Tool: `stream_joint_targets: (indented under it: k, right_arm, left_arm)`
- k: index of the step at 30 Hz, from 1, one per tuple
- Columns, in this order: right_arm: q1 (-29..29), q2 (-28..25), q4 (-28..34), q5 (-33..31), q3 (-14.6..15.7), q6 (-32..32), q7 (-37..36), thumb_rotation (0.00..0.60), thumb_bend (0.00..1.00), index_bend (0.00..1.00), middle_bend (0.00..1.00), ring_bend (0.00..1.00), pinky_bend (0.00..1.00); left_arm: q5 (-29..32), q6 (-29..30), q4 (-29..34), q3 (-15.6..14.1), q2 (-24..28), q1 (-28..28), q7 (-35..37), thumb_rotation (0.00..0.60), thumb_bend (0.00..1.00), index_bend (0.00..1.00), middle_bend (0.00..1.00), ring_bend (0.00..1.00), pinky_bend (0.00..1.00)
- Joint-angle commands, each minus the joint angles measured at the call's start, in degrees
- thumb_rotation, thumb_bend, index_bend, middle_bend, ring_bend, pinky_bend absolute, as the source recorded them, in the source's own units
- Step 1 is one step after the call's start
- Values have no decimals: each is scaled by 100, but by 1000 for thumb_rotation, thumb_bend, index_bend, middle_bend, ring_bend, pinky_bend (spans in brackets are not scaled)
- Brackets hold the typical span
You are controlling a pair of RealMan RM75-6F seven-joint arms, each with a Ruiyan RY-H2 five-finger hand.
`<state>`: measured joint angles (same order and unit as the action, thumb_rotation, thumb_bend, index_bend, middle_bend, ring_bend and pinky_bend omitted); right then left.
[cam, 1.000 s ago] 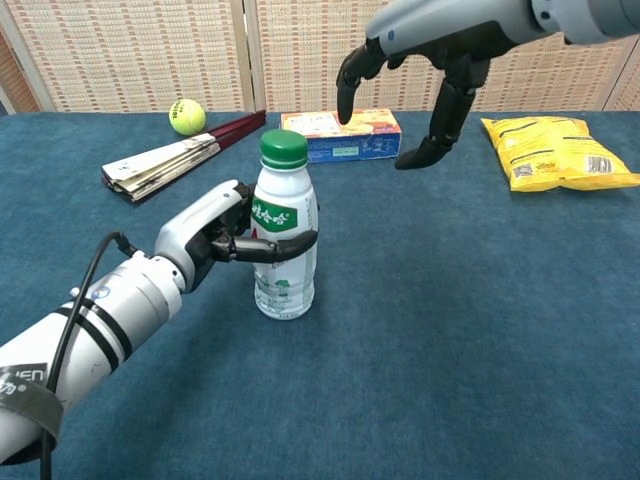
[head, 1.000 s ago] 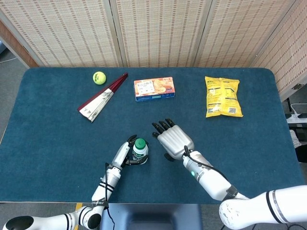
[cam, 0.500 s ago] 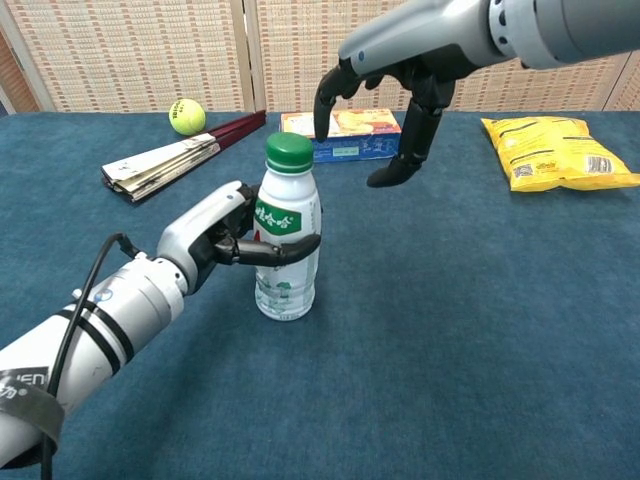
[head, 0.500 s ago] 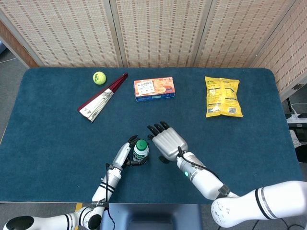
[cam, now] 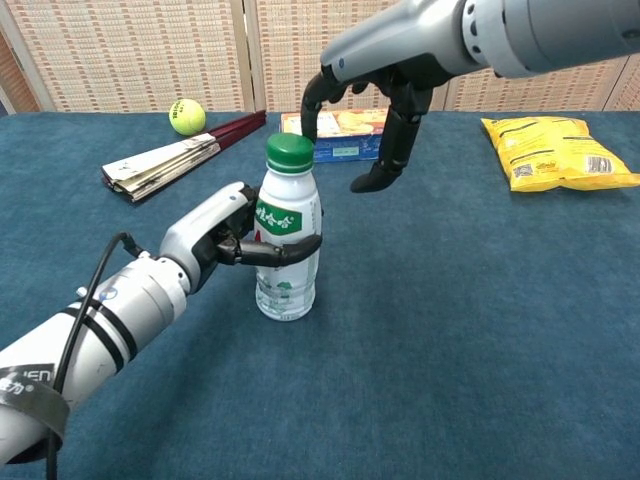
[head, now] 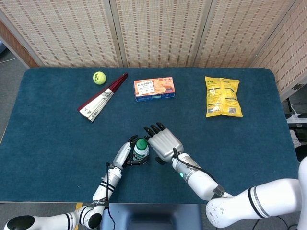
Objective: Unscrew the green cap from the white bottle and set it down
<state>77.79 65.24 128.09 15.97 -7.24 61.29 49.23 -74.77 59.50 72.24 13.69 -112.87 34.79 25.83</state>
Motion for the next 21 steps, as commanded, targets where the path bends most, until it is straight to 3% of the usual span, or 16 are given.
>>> stream_joint_targets:
  k: [1,11,21]
  right_arm:
    - [25,25,0,-15,7,14,-11,537,236,226,0,0,0]
    - [130,91,49,-17,19,74,-45,537,236,226,0,0,0]
    - [189,116,92,16,43,97,-94,537,236,225,0,0,0]
  left_arm:
    - [9,4,-21,7,-20,3,-9,600,790,687,716,337,96]
    - [-133,141,-278,-3,-157,33,35,600,880,718,784,427,161]
    - [51,-192,-257,-44,-74,86,-126,600,949,731,856,494,213]
